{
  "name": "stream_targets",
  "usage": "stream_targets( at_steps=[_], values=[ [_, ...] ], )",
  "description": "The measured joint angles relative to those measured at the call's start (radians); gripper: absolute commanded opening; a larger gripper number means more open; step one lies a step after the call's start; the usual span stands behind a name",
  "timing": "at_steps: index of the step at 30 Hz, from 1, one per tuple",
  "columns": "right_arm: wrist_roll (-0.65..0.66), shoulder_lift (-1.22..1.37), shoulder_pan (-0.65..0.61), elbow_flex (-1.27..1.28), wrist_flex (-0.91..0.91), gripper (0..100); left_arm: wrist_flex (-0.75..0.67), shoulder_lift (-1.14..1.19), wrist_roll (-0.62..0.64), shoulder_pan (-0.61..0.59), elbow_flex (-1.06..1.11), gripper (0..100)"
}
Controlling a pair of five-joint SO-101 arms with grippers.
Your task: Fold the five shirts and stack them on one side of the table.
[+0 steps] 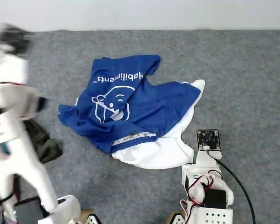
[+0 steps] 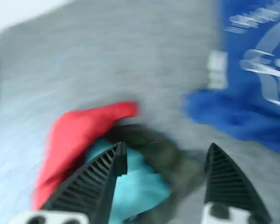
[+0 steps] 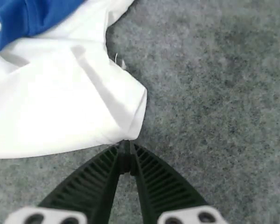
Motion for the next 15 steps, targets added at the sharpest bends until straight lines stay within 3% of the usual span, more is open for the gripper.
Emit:
stream_targets(
  at_steps=[4,8,15],
  values=[
    [0.0,0.0,0.0,0.0,0.0,1.2,-0.037,0.0,0.005,0.213,0.189,27],
    [0.0,0.0,0.0,0.0,0.0,1.2,-0.189,0.0,0.006,0.377,0.405,27],
    [0.0,0.0,0.0,0.0,0.0,1.2,-0.497,0.023,0.011,0.486,0.692,27]
  ],
)
